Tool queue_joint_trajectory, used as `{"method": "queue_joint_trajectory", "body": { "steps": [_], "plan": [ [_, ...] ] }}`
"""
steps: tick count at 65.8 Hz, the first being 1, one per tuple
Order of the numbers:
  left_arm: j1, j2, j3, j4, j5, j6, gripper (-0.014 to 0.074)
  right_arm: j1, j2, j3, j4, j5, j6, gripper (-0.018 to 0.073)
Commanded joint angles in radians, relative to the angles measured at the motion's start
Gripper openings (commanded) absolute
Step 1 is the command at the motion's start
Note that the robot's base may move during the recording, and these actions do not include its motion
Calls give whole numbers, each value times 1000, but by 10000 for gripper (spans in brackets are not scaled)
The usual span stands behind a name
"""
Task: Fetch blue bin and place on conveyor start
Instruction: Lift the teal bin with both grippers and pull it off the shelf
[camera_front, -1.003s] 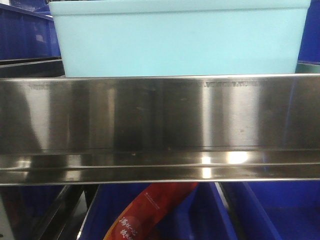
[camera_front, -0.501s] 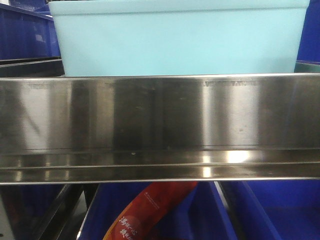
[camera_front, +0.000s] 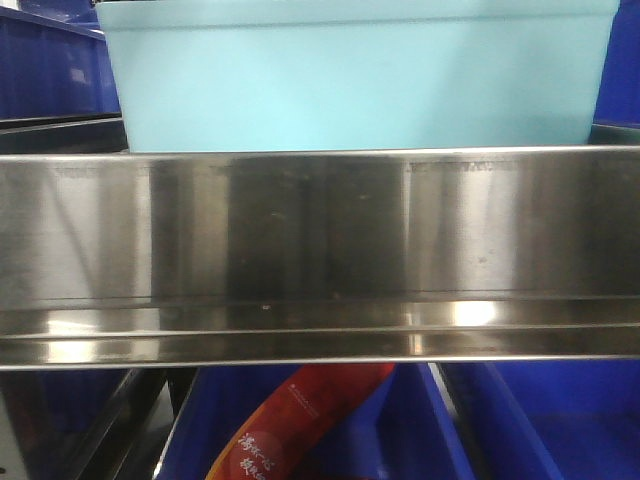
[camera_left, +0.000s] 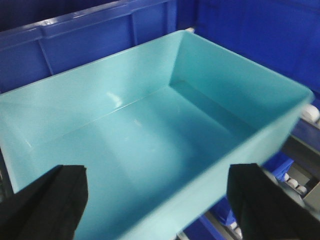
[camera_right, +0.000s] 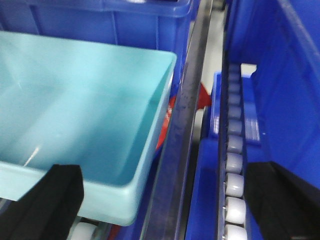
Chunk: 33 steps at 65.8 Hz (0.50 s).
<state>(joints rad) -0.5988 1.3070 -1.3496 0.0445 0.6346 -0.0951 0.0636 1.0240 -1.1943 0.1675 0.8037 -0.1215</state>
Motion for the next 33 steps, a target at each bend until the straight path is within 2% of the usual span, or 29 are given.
{"method": "queue_joint_trajectory", "body": {
  "steps": [1, 10, 18, 33],
  "plan": [
    [25, 104, -151, 44, 151, -82, 472, 4, 91, -113, -3, 87, -9, 549],
    [69, 256, -342, 129, 367, -164, 472, 4, 247, -274, 2, 208, -9, 549],
    [121, 353, -449, 139, 493, -174, 472, 4, 366, -366, 26, 240, -9, 549],
    [182, 445, -463, 123, 515, -176, 472, 6, 535, -400, 33, 231, -9, 549]
  ]
}}
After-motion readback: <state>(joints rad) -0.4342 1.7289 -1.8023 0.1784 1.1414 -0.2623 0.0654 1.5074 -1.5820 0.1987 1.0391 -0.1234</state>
